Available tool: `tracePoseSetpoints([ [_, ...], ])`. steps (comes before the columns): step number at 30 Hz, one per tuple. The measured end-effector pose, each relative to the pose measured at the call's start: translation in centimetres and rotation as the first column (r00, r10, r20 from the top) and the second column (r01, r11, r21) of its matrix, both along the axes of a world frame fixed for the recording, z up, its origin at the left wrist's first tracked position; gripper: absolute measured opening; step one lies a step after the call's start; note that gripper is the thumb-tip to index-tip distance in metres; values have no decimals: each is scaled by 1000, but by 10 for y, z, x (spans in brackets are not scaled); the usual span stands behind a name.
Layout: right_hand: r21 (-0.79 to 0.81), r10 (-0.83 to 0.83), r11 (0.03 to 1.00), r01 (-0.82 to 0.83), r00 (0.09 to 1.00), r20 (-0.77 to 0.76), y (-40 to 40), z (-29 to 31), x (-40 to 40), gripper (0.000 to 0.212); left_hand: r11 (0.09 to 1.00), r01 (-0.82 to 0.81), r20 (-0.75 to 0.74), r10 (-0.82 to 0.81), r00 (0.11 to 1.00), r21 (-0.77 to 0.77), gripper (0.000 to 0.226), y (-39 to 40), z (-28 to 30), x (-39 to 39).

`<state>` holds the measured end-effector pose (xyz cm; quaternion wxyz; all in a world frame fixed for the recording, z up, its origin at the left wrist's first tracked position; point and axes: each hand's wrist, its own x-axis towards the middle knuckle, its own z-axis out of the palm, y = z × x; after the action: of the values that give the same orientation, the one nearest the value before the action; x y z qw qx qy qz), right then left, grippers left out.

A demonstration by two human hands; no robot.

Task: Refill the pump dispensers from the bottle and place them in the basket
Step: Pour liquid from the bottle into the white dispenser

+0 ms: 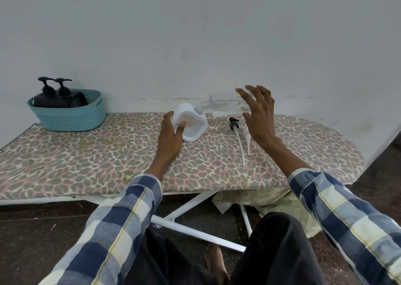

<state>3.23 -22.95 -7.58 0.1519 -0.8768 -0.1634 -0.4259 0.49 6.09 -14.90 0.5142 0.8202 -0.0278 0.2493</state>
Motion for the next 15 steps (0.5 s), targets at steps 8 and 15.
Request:
tracePoseSetpoints([
  [8, 0, 1, 1000, -1, 1000, 8, 0, -1, 0, 89, 1000, 7, 0, -7, 1000, -10, 51, 0, 1, -2],
  [15, -3, -10, 1000, 10, 1000, 2, 1, -1, 0, 90, 1000, 3, 4, -3, 1000, 5, 50, 0, 1, -1],
])
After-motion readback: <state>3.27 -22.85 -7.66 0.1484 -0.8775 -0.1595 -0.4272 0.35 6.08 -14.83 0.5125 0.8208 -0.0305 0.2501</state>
